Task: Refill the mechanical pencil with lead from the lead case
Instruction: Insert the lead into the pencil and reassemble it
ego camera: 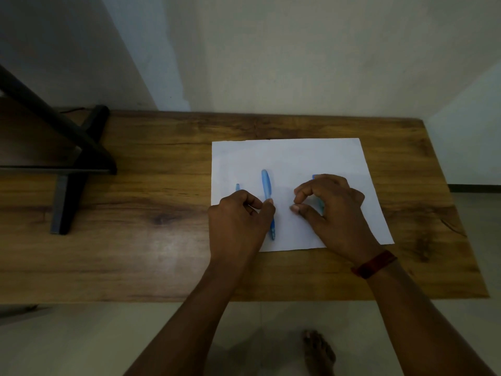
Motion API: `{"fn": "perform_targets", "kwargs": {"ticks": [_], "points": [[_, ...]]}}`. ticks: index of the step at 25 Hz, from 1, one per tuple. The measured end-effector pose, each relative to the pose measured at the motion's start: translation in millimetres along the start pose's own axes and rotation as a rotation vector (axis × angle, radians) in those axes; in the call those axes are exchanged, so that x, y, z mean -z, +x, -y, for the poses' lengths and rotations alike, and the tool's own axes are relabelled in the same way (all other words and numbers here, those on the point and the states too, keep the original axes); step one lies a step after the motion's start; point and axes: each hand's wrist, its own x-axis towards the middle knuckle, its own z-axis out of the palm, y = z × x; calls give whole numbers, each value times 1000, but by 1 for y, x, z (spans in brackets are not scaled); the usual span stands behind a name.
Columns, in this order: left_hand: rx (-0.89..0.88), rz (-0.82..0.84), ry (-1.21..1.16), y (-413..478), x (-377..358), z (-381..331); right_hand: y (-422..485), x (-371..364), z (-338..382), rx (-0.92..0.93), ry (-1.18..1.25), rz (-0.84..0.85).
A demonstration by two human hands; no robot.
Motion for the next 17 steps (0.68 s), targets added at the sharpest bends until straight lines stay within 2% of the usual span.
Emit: {"fn": "perform_targets", "kwargs": {"ticks": [5,9,14,17], "points": [[9,-27,4,0,-4,-2,-3,-2,1,42,33,-49],[35,-34,54,-3,-8,-1,-4,-2,2,66,183,-120],[49,30,165,-4,-12,-3,-1,-3,5,-35,258,-218],[81,32,140,-4,-14,-4,-2,-6,9,-97,412,-244]]}}
